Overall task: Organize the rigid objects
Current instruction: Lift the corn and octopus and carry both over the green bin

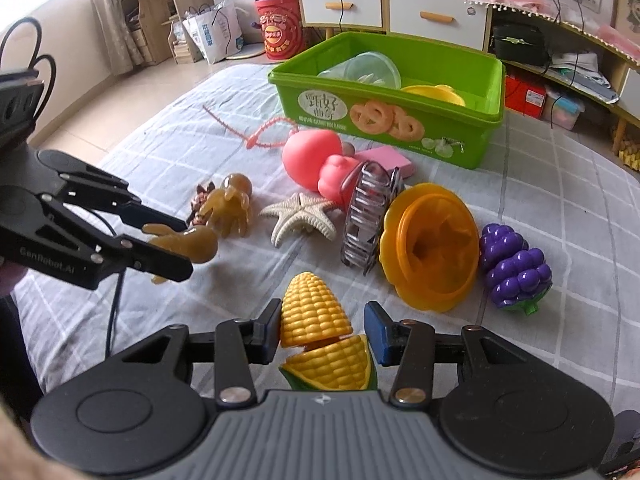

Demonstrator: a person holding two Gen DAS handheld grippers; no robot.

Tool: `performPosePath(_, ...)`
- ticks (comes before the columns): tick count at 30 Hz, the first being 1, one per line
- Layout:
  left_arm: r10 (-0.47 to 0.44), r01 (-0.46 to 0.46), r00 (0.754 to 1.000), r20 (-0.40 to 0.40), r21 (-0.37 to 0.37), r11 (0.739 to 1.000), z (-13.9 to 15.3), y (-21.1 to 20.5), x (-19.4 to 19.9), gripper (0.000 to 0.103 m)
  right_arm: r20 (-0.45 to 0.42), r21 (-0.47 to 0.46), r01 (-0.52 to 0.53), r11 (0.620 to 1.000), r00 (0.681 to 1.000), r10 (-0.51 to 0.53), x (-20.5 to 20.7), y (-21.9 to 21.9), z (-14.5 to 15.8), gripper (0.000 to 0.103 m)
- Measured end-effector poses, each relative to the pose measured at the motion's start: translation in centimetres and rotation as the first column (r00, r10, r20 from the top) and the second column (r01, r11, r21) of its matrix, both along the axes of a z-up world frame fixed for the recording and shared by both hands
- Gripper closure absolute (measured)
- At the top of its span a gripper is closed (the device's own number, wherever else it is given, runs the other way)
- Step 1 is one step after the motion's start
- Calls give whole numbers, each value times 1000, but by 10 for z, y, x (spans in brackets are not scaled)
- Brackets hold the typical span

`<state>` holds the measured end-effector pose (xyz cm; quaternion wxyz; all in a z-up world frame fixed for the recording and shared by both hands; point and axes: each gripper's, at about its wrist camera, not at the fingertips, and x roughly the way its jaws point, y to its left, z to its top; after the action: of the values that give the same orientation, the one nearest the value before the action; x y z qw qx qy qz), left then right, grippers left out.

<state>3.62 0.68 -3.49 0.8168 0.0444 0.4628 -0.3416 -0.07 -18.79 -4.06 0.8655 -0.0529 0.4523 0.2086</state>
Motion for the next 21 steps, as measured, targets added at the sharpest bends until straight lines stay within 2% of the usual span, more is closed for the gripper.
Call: performPosePath(21,35,-30,998,51,-82,996,28,-7,14,56,22,94,103,990,994,-105,24,2,27,83)
